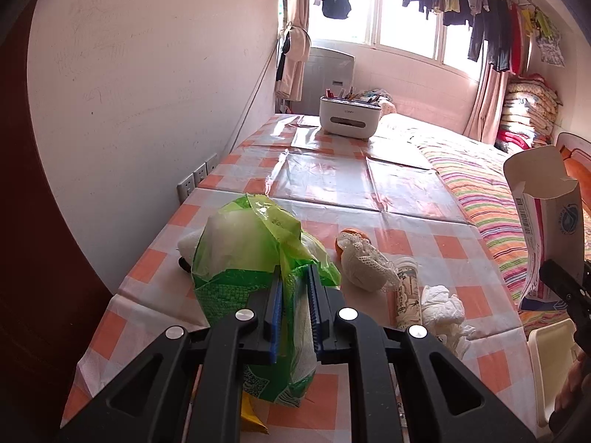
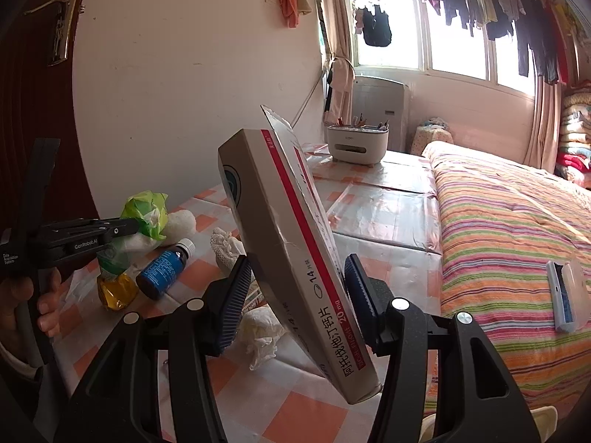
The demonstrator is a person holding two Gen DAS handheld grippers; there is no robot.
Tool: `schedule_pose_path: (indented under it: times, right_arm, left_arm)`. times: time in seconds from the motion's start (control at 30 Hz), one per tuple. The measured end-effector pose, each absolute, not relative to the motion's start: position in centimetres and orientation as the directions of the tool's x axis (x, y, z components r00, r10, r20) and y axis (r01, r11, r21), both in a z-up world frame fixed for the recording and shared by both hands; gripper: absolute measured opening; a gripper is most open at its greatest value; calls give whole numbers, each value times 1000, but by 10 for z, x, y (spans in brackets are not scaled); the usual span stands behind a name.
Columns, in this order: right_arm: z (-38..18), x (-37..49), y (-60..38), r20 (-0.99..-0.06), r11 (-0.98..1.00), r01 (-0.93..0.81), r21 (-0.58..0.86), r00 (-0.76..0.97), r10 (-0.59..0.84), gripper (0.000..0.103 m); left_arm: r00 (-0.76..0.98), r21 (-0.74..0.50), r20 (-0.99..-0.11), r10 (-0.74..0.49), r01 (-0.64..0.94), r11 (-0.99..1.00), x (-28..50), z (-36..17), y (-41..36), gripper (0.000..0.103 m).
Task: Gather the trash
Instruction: 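Grasp the green plastic bag with the left gripper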
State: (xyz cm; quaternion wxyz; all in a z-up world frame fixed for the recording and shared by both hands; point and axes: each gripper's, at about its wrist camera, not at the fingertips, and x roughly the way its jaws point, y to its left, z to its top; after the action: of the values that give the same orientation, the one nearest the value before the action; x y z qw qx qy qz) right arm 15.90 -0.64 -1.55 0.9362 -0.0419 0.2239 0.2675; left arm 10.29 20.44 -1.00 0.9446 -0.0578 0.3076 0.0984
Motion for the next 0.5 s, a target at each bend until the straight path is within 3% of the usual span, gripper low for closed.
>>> schedule_pose_path:
  times: [0.5]
  right_arm:
    - [-23, 143, -51, -468, 897, -439, 46, 784, 407, 52]
  left_arm:
    - [806, -29, -590, 35, -65, 997, 100, -17, 137, 13]
